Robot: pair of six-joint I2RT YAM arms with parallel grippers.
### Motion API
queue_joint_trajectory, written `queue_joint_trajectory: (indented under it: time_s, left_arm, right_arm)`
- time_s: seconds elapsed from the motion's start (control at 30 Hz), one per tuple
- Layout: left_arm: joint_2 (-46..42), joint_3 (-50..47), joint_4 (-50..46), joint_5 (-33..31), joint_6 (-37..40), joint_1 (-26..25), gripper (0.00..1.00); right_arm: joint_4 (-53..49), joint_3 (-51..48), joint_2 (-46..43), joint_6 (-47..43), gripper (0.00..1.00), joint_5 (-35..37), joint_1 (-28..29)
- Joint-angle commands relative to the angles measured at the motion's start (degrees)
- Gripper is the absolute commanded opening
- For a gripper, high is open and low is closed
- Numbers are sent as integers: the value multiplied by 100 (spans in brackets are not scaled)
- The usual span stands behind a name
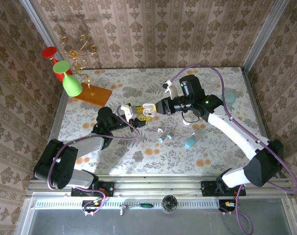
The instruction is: Insert wireless bluetooth earbuds into charging case
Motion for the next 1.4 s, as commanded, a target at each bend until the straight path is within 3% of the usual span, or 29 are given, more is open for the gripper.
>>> queue_joint_trajectory:
  time_s: [0.0, 0.8, 1.37]
  left_arm:
    - [78, 251, -45, 316, 1, -101, 35]
    - [338, 150, 996, 176, -782, 10, 32]
    - [309, 107, 1120, 294, -840, 44, 32]
  right_arm:
    - [87, 115, 160, 68, 25, -454, 17]
    - [-222, 1, 413, -140, 25, 9, 0]
    - [-287, 36, 510, -177, 25, 417, -1]
